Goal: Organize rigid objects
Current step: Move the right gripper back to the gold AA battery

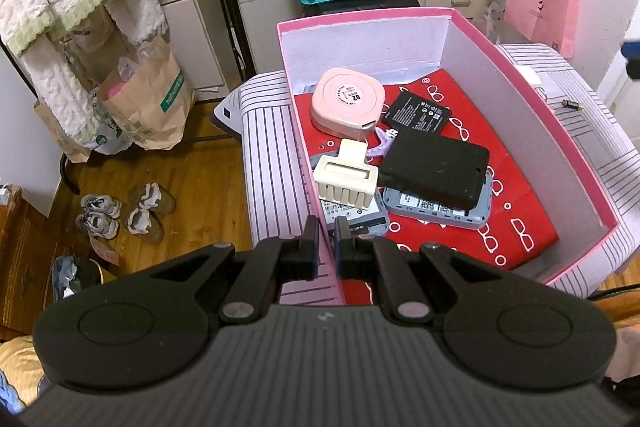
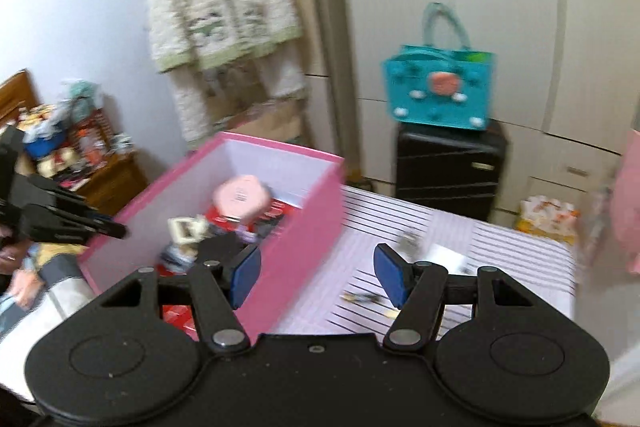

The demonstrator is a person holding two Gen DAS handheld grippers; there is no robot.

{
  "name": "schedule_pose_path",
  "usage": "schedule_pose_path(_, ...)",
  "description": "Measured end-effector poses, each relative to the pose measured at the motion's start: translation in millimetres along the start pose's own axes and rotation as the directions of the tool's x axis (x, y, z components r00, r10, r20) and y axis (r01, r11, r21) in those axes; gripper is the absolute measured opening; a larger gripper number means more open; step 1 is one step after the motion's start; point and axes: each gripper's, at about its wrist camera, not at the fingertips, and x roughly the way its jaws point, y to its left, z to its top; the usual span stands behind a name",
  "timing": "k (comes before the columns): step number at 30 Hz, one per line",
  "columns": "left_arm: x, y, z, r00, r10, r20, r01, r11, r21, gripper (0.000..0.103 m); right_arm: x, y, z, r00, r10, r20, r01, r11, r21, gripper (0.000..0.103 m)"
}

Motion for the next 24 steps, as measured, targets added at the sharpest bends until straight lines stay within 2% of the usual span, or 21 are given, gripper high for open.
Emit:
schedule_pose_path(4, 0, 2, -1, 1.000, -0.008, -0.017, 0.008, 1.000, -0.012, 0.007, 2, -13, -31, 0.989, -0.147, 0.024, 0.147, 0.989, 0.002, 0.068)
schedule_pose_path(9, -1, -1, -1, 1.000, 0.000, -0.026, 0.000, 1.000, -0.004, 0.007, 9, -39, -62, 0.981, -0.186, 0.057, 0.180, 0.979, 0.096, 0.068)
schedule_pose_path(12, 0, -2, -1, 1.000, 0.006, -0.024, -0.006, 1.000, -0.005, 0.007, 19, -49, -76, 0.968, -0.245, 0.054, 0.239, 0.966, 0.095, 0.068)
schedule_pose_path(17, 3, 0, -1, 1.000, 0.002, -0.027, -0.003, 1.000, -0.024, 0.007, 44, -76, -95, 0.971, -0.238, 0.012, 0.233, 0.958, 0.168, 0.068)
schedule_pose_path(20, 2, -1, -2, 1.000, 0.010, -0.024, -0.010, 1.000, -0.025, 0.007, 64, -95, -100, 0.969, -0.246, -0.034, 0.246, 0.934, 0.259, 0.068)
schedule_pose_path(24, 4, -1, -2, 1.000, 0.008, -0.023, -0.009, 0.999, -0.030, 0.007, 85, -115, -107, 0.971, -0.235, -0.052, 0.238, 0.899, 0.367, 0.068)
